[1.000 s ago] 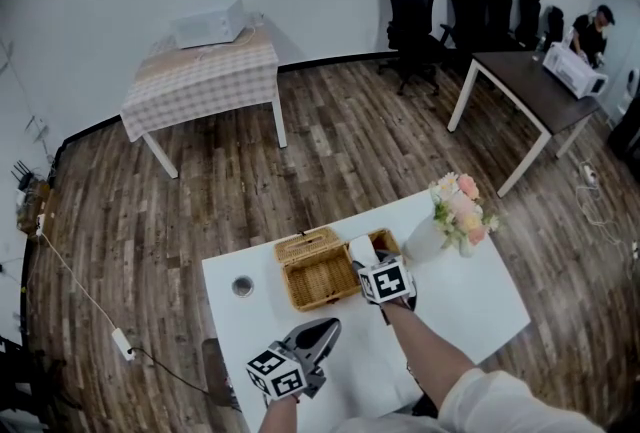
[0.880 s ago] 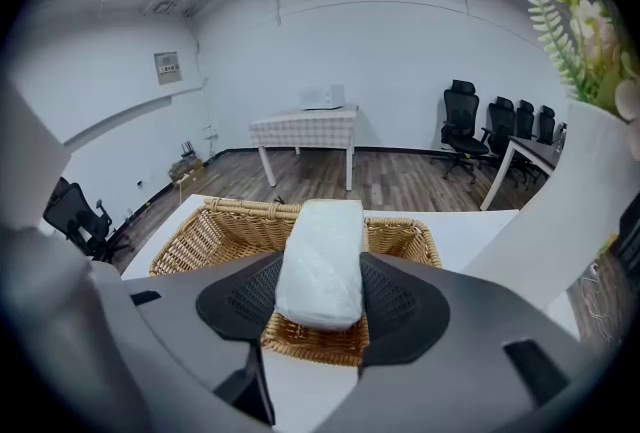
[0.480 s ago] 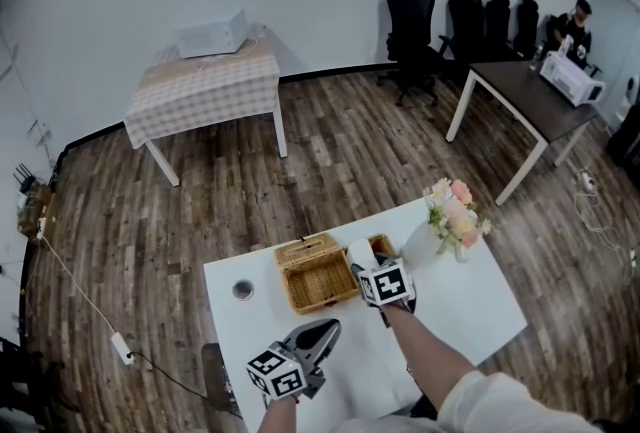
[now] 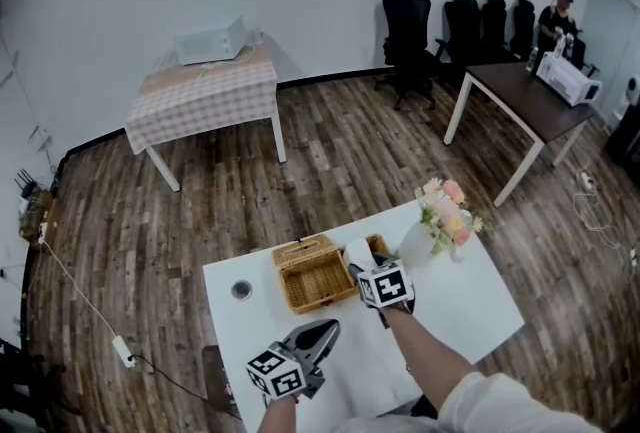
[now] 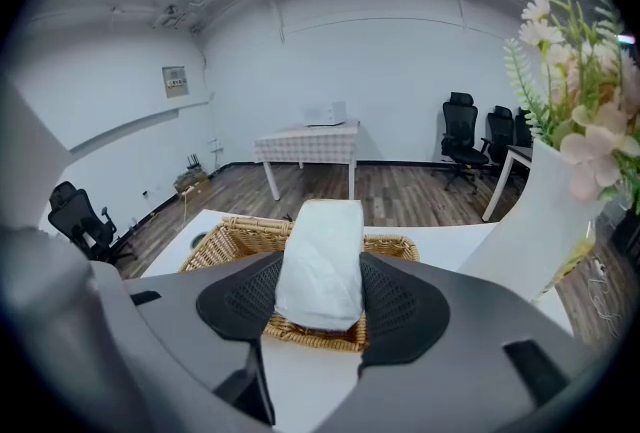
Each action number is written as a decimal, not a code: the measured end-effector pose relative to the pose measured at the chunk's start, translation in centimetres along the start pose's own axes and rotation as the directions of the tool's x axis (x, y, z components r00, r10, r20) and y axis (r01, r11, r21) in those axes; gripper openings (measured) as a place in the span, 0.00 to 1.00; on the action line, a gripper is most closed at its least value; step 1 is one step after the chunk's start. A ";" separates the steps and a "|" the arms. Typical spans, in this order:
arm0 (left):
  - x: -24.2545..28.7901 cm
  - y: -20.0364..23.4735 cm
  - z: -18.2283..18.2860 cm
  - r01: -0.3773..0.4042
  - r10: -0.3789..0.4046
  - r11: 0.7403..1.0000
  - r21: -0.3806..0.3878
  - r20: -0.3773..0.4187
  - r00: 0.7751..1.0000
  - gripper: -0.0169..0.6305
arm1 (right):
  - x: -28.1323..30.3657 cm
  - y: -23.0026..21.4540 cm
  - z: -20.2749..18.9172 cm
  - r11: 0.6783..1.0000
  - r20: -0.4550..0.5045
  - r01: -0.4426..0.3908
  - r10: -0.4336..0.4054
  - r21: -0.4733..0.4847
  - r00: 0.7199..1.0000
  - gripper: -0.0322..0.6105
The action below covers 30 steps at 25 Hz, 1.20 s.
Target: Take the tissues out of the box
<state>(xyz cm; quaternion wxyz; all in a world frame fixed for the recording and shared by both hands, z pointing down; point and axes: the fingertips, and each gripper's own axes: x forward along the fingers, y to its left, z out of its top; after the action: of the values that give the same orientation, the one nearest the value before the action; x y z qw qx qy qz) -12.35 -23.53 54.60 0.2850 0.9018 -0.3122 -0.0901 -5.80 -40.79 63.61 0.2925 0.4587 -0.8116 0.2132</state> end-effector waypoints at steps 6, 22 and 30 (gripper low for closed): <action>0.3 -0.5 -0.6 0.002 -0.002 1.000 0.006 -0.005 1.000 0.03 | -2.2 -0.2 0.7 0.999 0.067 -0.026 0.024 0.020 0.997 0.44; 3.6 -4.7 -1.2 0.040 -0.036 0.997 0.060 -0.066 0.997 0.03 | -8.9 -1.1 1.0 0.983 0.212 -0.142 0.114 0.119 0.970 0.44; 5.0 -6.3 -2.5 0.038 -0.030 0.996 0.083 -0.090 0.995 0.03 | -12.1 -1.1 -0.8 0.968 0.241 -0.214 0.177 0.134 0.954 0.44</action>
<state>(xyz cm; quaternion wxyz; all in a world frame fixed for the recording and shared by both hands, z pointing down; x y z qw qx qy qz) -4.29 -21.42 53.08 0.2586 0.9213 -0.2874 -0.0413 0.34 -33.36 56.23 0.1380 0.4189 -0.8615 0.2514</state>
